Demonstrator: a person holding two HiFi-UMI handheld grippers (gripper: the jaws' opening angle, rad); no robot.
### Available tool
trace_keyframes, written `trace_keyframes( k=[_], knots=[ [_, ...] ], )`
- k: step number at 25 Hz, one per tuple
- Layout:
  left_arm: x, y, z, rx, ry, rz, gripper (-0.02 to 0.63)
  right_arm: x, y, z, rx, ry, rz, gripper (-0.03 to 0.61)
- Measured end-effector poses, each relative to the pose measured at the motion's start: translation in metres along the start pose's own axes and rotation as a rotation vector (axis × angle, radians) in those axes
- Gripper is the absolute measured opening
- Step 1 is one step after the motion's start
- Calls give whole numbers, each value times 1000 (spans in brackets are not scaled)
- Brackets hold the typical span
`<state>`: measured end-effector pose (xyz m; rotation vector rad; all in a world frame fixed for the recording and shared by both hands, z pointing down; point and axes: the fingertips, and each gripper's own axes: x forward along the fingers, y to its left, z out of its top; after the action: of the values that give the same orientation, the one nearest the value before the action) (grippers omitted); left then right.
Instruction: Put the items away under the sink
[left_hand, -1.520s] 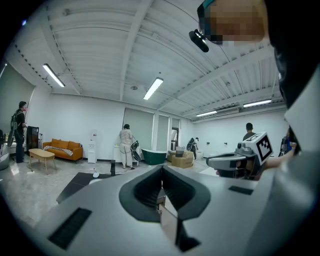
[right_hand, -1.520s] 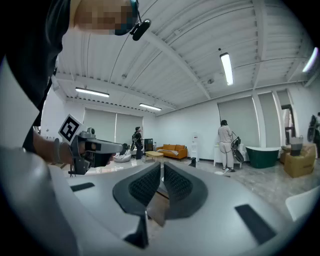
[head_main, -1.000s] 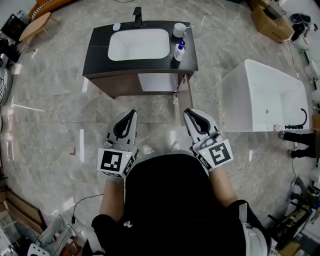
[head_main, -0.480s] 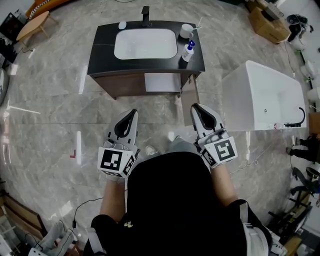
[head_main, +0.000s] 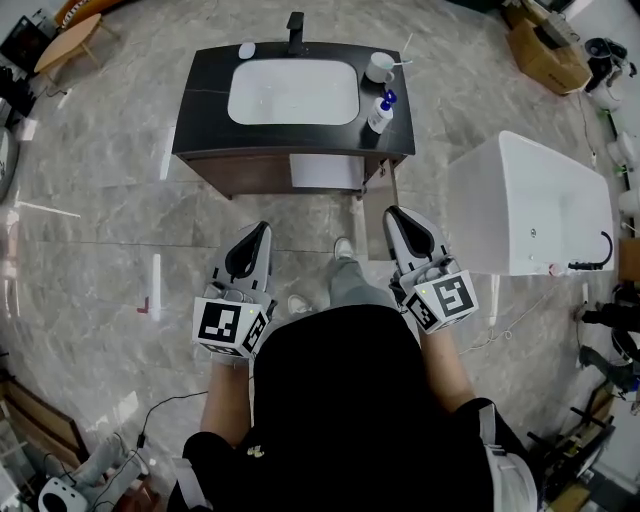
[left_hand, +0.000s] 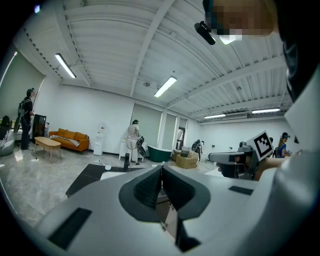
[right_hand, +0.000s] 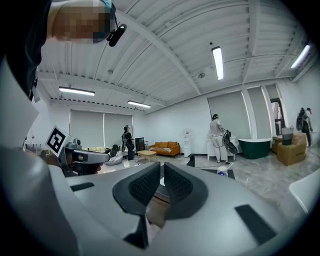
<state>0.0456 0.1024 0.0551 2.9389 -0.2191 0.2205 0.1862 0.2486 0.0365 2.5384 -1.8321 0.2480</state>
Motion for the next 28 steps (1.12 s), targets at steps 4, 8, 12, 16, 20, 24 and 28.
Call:
trace_keyframes(
  k=[4, 8, 12, 16, 20, 24, 28],
  knots=[
    [31, 3, 0, -14, 12, 39, 21, 23, -28, -4, 20, 20, 47, 43],
    [71, 6, 1, -20, 36, 70, 21, 53, -64, -5, -13, 46, 87, 43],
    [104, 7, 6, -12, 53, 96, 21, 79, -95, -5, -29, 57, 133, 43],
    [135, 9, 10, -15, 68, 134, 21, 101, -127, -9, -25, 71, 166, 43],
    [158, 11, 10, -22, 92, 188, 21, 118, -159, -19, -2, 92, 195, 43],
    [178, 12, 9, -30, 112, 239, 21, 133, -194, -37, 34, 132, 201, 43],
    [192, 11, 7, -42, 130, 293, 21, 146, -224, -63, 47, 183, 200, 43]
  ],
)
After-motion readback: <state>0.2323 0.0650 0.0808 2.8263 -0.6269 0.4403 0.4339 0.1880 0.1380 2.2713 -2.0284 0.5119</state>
